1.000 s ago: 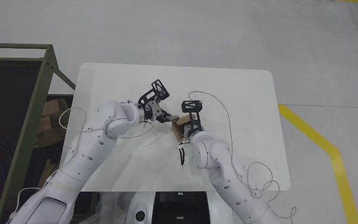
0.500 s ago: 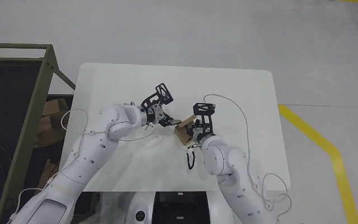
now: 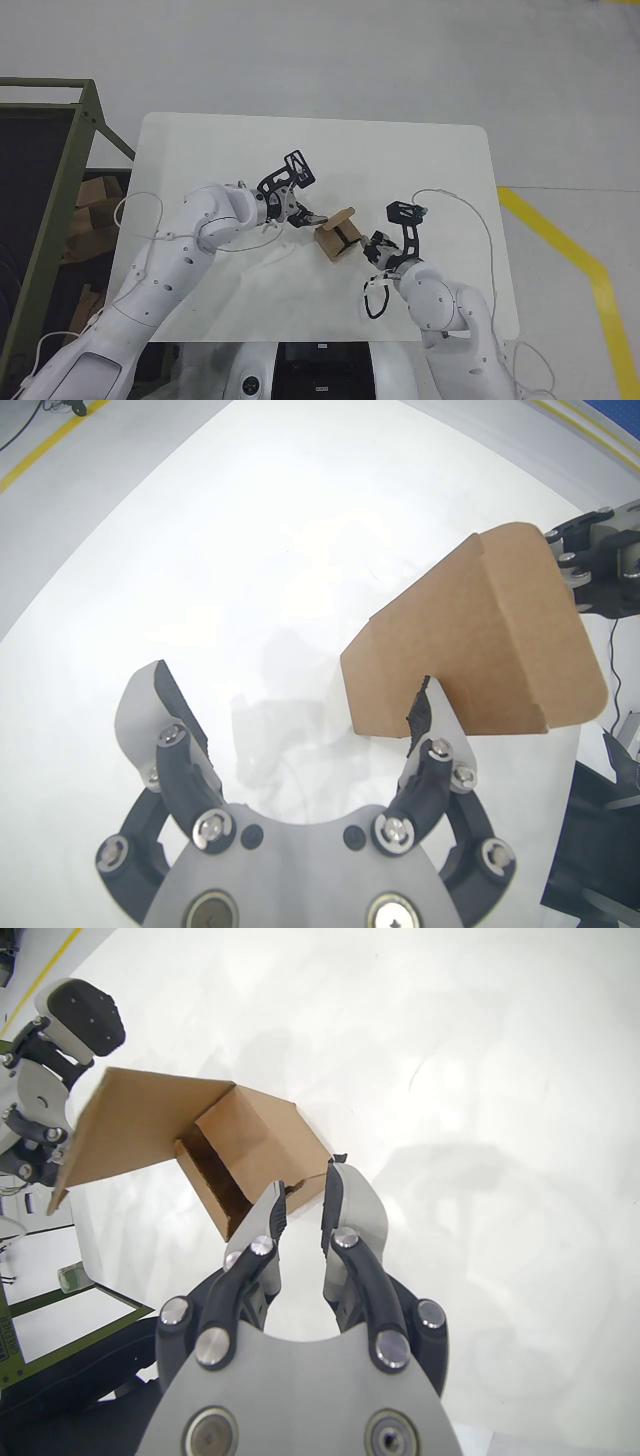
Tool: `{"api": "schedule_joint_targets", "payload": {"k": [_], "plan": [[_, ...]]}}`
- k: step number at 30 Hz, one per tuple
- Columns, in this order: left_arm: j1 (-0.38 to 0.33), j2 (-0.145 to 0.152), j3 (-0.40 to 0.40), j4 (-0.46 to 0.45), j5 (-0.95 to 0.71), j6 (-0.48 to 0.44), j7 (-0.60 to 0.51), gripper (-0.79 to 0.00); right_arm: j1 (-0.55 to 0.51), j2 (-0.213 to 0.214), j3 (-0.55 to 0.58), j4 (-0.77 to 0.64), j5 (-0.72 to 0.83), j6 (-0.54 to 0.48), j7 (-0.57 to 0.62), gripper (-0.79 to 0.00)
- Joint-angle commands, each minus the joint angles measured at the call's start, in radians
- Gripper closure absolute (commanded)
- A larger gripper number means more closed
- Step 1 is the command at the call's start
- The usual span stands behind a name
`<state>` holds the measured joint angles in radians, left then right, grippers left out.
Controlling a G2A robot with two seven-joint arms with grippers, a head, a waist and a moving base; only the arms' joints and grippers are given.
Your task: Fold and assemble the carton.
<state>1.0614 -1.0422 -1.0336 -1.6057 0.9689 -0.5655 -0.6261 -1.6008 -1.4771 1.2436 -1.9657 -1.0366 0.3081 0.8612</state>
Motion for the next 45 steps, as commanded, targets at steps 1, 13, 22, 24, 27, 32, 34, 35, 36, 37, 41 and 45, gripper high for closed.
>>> {"api": "schedule_joint_targets", "payload": {"k": [1,13,22,24,27,32,34,35,36,37,41,45], "plan": [[-0.004,-0.001,0.003,0.001,0.001,-0.001,-0.001,-0.785,0.004,0.0,-0.002,0.02,0.017,-0.004,-0.002,-0.148],[-0.012,-0.005,0.016,0.0,0.014,0.006,-0.011,-0.785,0.066,0.001,-0.042,0.123,0.093,-0.03,-0.042,-0.142],[-0.02,-0.011,0.033,0.012,0.025,0.03,-0.033,-0.785,0.101,0.003,-0.066,0.148,0.114,-0.038,-0.051,-0.151],[-0.022,-0.013,0.039,0.012,0.029,0.04,-0.036,-0.785,0.107,0.004,-0.068,0.152,0.118,-0.038,-0.052,-0.154],[-0.025,-0.015,0.044,0.015,0.035,0.052,-0.042,-0.785,0.109,0.007,-0.058,0.152,0.121,-0.029,-0.056,-0.16],[-0.027,-0.017,0.044,0.021,0.031,0.059,-0.044,-0.785,0.077,0.018,-0.011,0.11,0.122,-0.016,-0.063,-0.163],[-0.028,-0.017,0.043,0.023,0.029,0.059,-0.044,-0.785,0.059,0.022,0.011,0.081,0.126,-0.013,-0.066,-0.163],[-0.028,-0.017,0.042,0.023,0.029,0.059,-0.044,-0.785,0.05,0.024,0.02,0.067,0.133,-0.016,-0.067,-0.166],[-0.029,-0.018,0.041,0.023,0.028,0.06,-0.043,-0.785,0.041,0.026,0.029,0.05,0.152,-0.025,-0.069,-0.172],[-0.029,-0.018,0.04,0.024,0.026,0.061,-0.043,-0.785,0.032,0.027,0.039,0.035,0.182,-0.042,-0.07,-0.175],[-0.03,-0.018,0.037,0.025,0.027,0.062,-0.043,-0.785,0.008,0.033,0.059,-0.007,0.27,-0.121,-0.071,-0.228],[-0.03,-0.019,0.036,0.028,0.025,0.063,-0.042,-0.785,0.016,0.037,0.051,-0.02,0.35,-0.186,-0.04,-0.314]]}}
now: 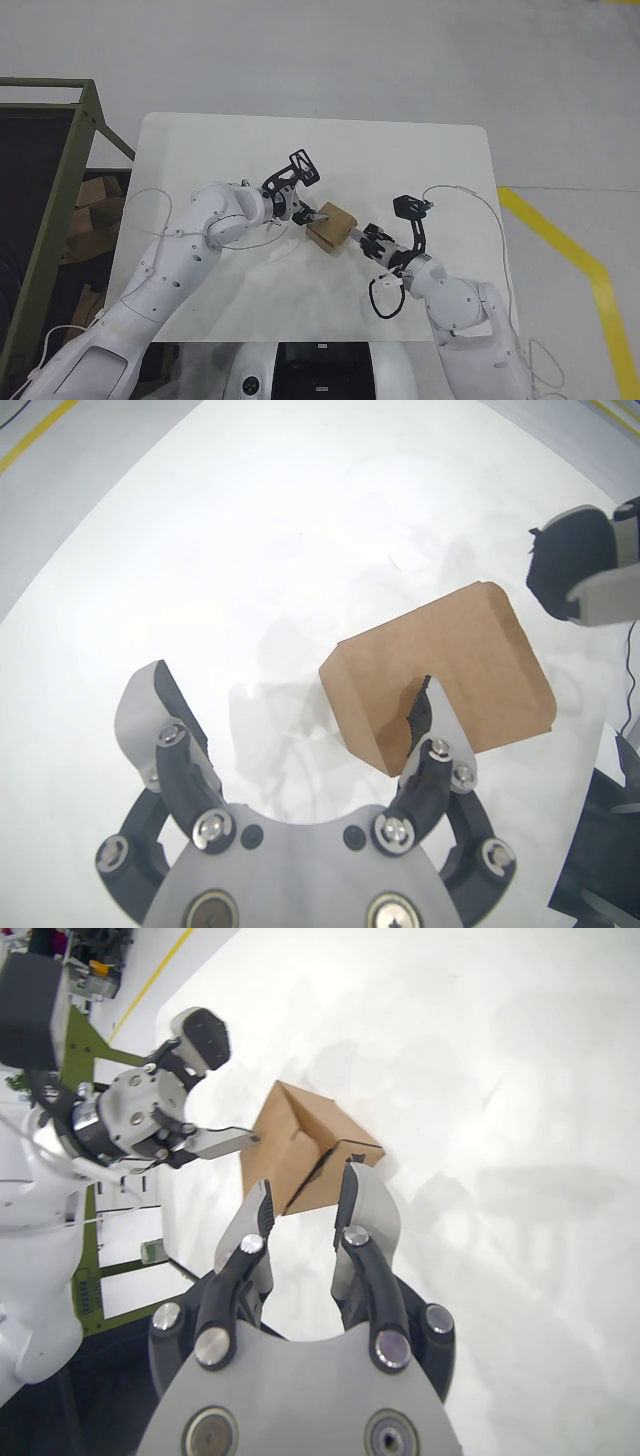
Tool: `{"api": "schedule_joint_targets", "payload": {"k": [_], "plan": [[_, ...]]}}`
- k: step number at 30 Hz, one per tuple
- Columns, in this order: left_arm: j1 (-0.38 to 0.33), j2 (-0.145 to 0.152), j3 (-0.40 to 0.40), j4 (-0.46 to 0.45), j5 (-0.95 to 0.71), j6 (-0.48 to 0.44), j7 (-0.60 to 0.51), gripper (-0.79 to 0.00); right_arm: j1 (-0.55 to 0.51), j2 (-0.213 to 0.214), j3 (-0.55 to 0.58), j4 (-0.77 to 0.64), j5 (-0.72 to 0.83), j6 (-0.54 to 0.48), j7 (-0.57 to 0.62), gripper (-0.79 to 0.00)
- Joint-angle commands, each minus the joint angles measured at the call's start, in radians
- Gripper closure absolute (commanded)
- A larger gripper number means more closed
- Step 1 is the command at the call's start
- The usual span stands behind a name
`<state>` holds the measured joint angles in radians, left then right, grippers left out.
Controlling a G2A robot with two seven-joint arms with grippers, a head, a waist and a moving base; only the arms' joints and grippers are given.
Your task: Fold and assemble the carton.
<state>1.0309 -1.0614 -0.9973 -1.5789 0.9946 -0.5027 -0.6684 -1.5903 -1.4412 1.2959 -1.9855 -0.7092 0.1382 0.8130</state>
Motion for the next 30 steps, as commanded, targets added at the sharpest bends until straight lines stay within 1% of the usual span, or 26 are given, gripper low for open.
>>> {"api": "schedule_joint_targets", "payload": {"k": [1,4,7,27,30], "plan": [[0.0,0.0,-0.001,0.002,-0.001,0.001,0.0,-0.785,0.01,0.002,-0.003,0.001,0.036,-0.028,0.014,-0.323],[0.001,-0.001,-0.002,0.003,-0.002,0.002,0.001,-0.785,0.021,0.006,-0.009,0.005,0.064,-0.05,0.036,-0.329],[0.001,-0.002,-0.003,0.004,-0.004,0.003,0.001,-0.785,0.033,0.01,-0.016,0.015,0.065,-0.044,0.055,-0.329],[-0.001,-0.005,-0.008,0.013,-0.01,-0.007,-0.003,-0.785,0.101,0.027,-0.065,0.102,0.108,0.002,0.044,-0.305],[-0.002,-0.006,-0.007,0.016,-0.01,-0.008,-0.002,-0.785,0.11,0.029,-0.071,0.109,0.112,0.009,0.042,-0.286]]}}
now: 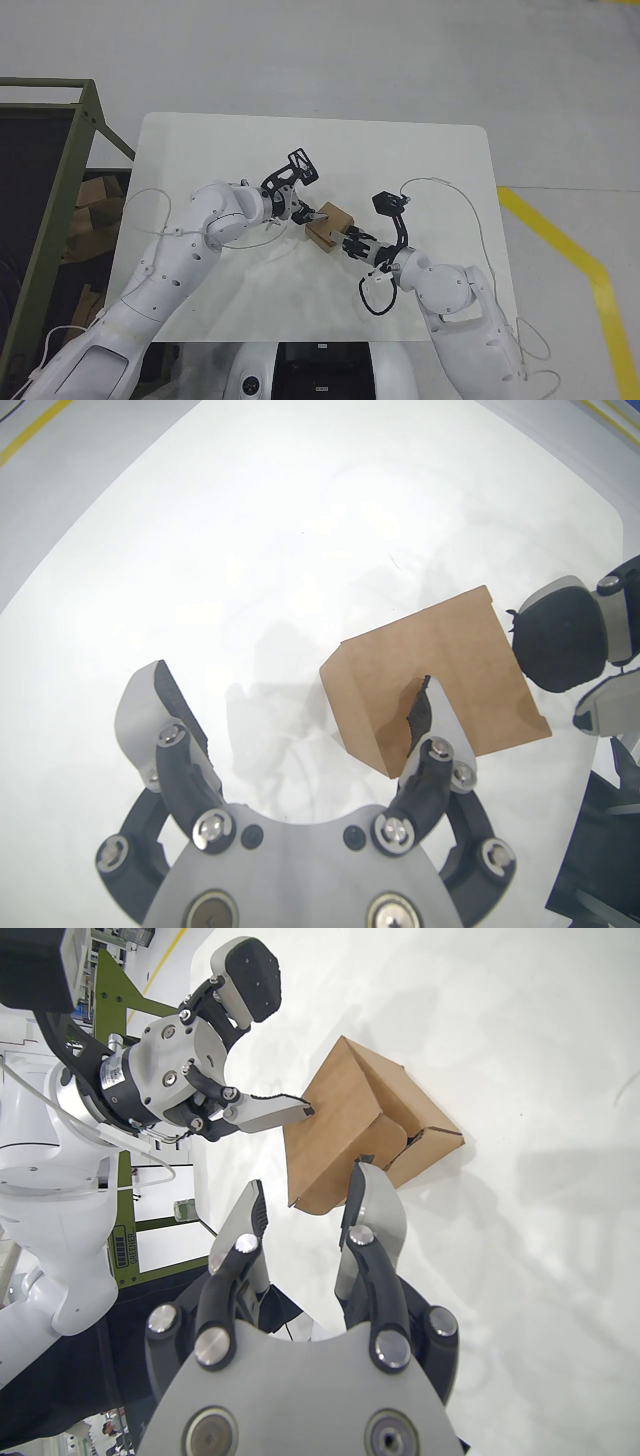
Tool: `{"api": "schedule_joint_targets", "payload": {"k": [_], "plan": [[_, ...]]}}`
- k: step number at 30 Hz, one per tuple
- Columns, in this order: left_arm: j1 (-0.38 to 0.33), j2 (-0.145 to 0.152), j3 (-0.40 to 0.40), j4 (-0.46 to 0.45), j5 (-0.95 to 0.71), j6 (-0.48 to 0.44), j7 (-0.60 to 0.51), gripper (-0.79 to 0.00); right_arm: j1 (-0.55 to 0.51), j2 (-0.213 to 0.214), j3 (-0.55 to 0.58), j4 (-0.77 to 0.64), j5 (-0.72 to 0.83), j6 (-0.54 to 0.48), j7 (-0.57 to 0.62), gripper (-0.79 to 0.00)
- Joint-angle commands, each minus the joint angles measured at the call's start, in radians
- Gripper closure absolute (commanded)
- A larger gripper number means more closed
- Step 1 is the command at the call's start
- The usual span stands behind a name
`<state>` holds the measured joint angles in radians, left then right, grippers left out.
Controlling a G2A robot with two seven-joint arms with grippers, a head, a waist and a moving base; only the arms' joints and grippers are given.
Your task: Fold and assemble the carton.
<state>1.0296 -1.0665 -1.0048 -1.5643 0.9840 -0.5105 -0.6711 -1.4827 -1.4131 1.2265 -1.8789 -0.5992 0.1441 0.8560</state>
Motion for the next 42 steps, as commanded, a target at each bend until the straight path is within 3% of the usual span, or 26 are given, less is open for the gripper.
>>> {"api": "schedule_joint_targets", "payload": {"k": [1,11,18,30,42], "plan": [[-0.001,-0.001,0.002,0.003,-0.002,0.0,0.001,-0.785,0.005,0.002,-0.004,0.004,0.004,0.005,-0.003,-0.283],[-0.012,-0.005,0.007,0.019,-0.019,-0.008,-0.002,-0.785,0.024,0.009,-0.014,0.026,0.025,0.03,-0.018,-0.234],[-0.018,-0.007,0.009,0.028,-0.028,-0.014,-0.004,-0.785,0.034,0.013,-0.017,0.042,0.053,0.075,-0.03,-0.123],[-0.017,-0.006,-0.015,0.047,-0.043,-0.007,0.01,-0.785,0.052,0.022,-0.031,0.051,0.065,0.128,-0.033,-0.215],[-0.045,-0.011,-0.041,0.144,-0.331,-0.046,-0.066,-0.785,0.066,0.031,-0.048,0.054,0.065,0.14,-0.041,-0.225]]}}
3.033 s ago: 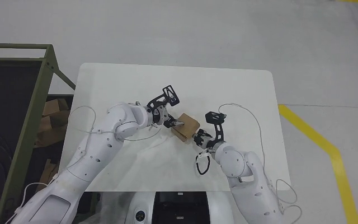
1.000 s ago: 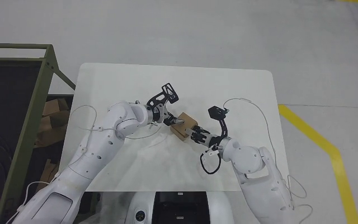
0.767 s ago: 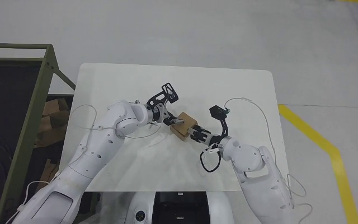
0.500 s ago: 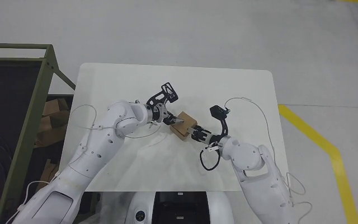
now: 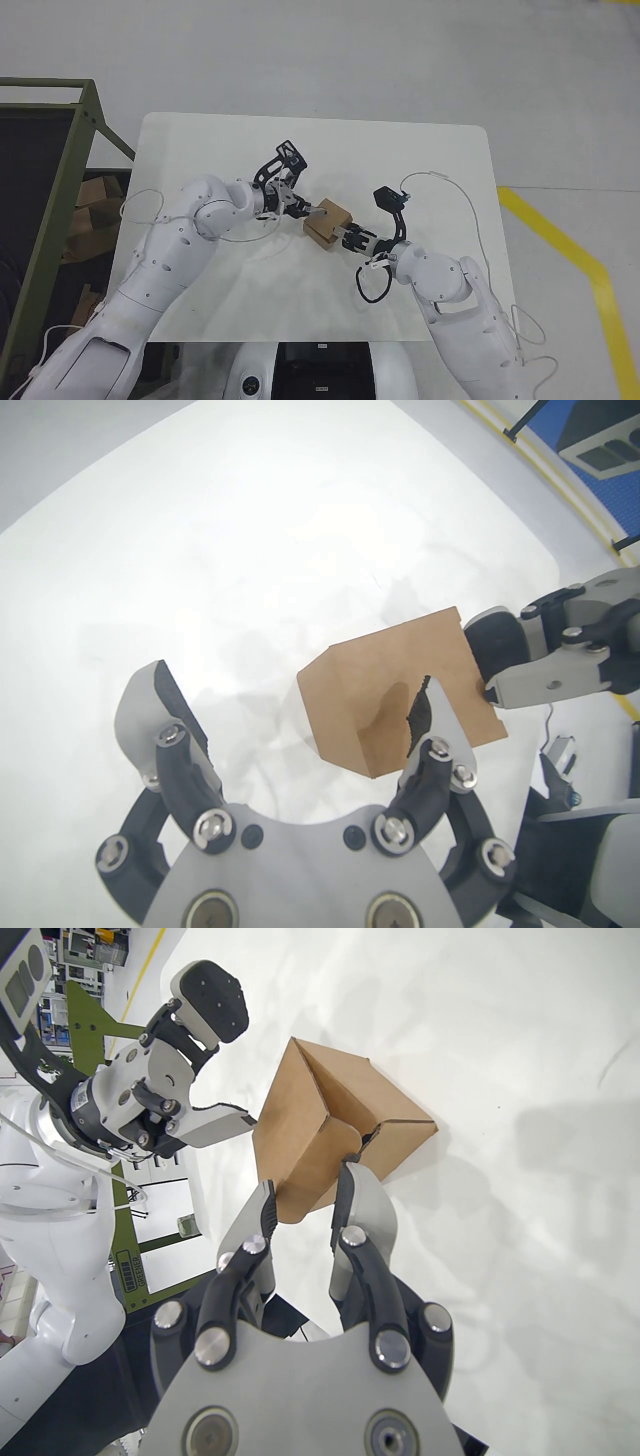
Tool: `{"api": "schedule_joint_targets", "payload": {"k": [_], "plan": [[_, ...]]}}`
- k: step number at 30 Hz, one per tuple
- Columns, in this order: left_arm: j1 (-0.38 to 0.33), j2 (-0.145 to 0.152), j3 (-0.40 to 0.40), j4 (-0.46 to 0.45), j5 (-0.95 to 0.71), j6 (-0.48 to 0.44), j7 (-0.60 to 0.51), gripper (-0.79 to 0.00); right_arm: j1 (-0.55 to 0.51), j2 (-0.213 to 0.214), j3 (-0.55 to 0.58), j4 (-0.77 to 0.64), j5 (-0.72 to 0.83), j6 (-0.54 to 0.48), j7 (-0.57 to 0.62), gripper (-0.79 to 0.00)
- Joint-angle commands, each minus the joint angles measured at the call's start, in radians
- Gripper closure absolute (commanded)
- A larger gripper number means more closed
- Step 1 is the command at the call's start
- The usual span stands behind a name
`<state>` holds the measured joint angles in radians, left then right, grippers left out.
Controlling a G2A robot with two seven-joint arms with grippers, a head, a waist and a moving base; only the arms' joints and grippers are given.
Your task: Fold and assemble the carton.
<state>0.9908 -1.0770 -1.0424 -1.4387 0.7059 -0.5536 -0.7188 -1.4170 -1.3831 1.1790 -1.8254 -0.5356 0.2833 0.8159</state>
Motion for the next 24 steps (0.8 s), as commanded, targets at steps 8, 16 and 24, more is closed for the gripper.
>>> {"api": "schedule_joint_targets", "payload": {"k": [8,16,24], "plan": [[-0.108,-0.014,0.028,0.191,-0.511,-0.008,-0.348,-0.785,0.007,0.007,-0.011,0.0,-0.012,0.019,-0.005,-0.222],[-0.108,-0.014,0.028,0.191,-0.511,-0.008,-0.348,-0.785,0.01,0.013,-0.017,-0.001,-0.01,0.025,-0.012,-0.222],[-0.087,-0.019,0.041,0.192,-0.632,0.033,-0.354,-0.785,0.015,0.019,-0.021,0.001,-0.004,0.023,-0.017,-0.225]]}}
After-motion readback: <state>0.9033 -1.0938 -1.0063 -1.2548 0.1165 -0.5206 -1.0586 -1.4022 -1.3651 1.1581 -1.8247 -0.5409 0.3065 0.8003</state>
